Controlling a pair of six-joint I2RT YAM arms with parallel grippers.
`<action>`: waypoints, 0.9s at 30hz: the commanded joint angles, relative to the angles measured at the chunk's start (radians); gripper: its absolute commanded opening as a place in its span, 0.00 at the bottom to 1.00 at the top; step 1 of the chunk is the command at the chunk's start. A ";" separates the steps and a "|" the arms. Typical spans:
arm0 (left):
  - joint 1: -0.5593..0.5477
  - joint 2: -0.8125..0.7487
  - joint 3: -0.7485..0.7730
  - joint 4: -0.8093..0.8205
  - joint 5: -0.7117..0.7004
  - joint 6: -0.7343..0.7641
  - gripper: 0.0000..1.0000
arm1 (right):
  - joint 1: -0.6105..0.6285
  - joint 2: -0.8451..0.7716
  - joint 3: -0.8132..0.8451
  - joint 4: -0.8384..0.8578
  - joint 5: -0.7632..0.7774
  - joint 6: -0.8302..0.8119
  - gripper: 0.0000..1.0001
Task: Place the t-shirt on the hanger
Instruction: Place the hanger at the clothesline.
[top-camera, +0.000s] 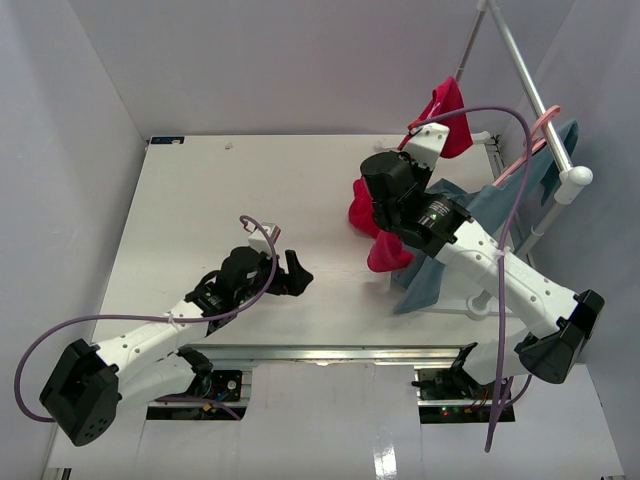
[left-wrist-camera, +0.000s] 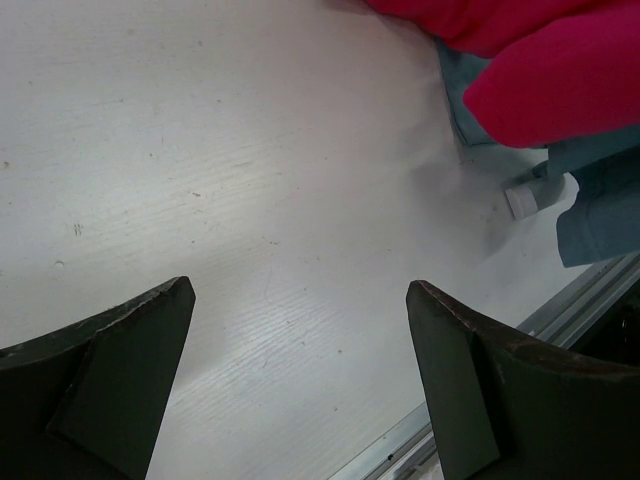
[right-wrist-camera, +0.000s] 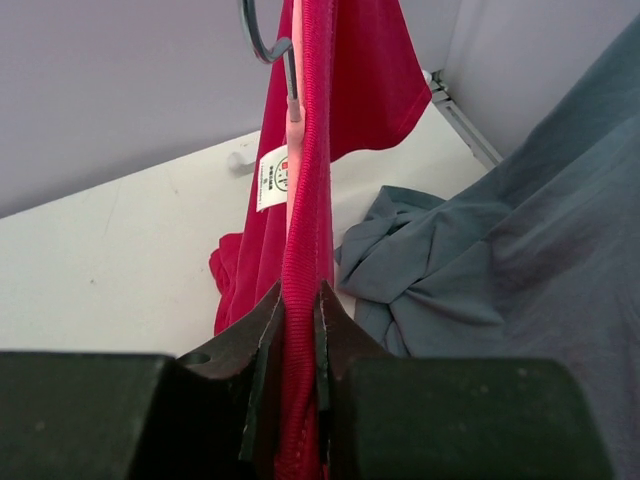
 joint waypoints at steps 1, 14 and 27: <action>-0.027 -0.035 -0.062 0.084 -0.065 0.058 0.98 | -0.049 0.005 0.066 0.064 0.110 0.061 0.08; -0.055 -0.030 -0.060 0.083 -0.056 0.071 0.98 | -0.176 0.047 0.144 0.064 0.131 0.098 0.08; -0.068 -0.017 -0.051 0.081 -0.042 0.071 0.98 | -0.255 0.088 0.176 0.135 0.164 0.099 0.08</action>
